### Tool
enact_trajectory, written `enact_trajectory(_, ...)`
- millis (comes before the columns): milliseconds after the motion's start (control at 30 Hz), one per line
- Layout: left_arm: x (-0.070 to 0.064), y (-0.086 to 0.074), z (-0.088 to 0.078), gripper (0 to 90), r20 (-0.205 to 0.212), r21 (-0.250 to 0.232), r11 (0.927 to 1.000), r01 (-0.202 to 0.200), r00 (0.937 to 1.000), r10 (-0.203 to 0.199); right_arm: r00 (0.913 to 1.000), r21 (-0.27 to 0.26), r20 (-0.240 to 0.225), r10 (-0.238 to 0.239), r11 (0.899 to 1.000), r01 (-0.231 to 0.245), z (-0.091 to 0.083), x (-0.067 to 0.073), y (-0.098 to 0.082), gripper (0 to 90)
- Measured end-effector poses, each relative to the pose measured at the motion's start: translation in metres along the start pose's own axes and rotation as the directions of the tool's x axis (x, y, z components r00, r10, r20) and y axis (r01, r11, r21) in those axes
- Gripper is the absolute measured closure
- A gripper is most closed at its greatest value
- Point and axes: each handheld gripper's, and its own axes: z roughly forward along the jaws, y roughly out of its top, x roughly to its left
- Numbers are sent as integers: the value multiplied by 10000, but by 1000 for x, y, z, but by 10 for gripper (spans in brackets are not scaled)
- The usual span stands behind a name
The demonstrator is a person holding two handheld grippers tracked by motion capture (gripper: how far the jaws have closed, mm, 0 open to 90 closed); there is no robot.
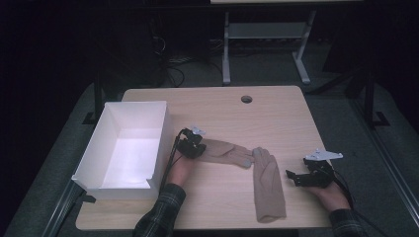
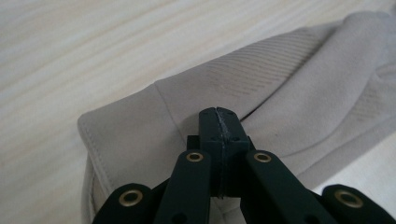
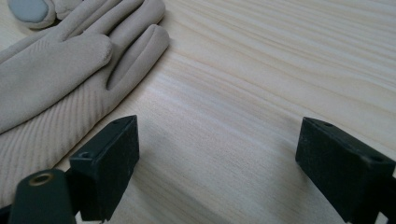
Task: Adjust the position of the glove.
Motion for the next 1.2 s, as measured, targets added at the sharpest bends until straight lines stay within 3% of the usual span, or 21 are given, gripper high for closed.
enact_trajectory(167,-7,-9,-9,897,140,63,9997,244,9996,-245,10000,-4,-1,-5,10000,5,0,0,0,131)
enact_trajectory(333,-17,-19,-18,898,238,99,9997,231,9994,-233,10000,-6,-23,5,10000,-5,0,0,0,131)
enact_trajectory(600,-28,-36,-30,897,841,21,9981,615,9946,-615,10000,-10,-81,-45,10000,45,1,0,1,131)
enact_trajectory(767,-36,-47,-38,897,1173,-141,9983,560,9916,-539,10000,-4,-76,-53,10000,53,1,0,1,131)
enact_trajectory(833,-37,-49,-40,897,1317,-117,9993,365,9907,-347,10000,-1,-77,-51,10000,51,1,0,1,131)
enact_trajectory(1033,-47,-54,-45,897,1870,-70,9989,-458,9813,463,9999,43,-129,-96,9999,97,1,1,1,131)
enact_trajectory(1133,-55,-60,-50,897,2207,-126,9984,-545,9737,559,9998,43,-138,-110,9999,111,1,1,1,130)
enact_trajectory(1200,-60,-63,-52,897,2595,-99,9988,-485,9645,494,9998,33,-161,-89,10000,89,1,1,1,130)
